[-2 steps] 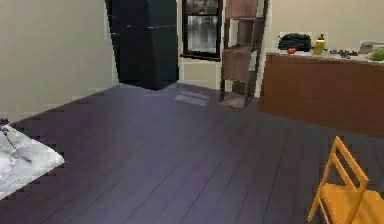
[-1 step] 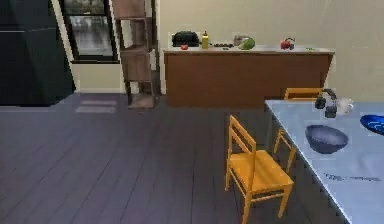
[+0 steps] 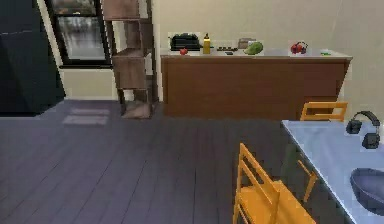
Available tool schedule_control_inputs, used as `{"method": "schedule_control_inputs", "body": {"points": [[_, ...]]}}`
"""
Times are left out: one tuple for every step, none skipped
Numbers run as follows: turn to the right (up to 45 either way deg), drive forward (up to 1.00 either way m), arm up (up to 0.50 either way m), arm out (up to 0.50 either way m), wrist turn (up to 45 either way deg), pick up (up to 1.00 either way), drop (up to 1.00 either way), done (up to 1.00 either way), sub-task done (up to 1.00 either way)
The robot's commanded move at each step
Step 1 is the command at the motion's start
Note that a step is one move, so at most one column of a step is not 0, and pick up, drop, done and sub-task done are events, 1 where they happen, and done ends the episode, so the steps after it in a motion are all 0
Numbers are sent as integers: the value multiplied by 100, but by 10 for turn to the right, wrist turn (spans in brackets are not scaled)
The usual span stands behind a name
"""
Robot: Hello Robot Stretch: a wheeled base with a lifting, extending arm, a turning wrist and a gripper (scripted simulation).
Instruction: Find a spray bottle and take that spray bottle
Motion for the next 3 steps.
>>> {"method": "schedule_control_inputs", "body": {"points": [[270,0,0,0,0,0,0,0,0],[0,40,0,0,0,0,0,0,0],[0,0,50,0,0,0,0,0,0]]}}
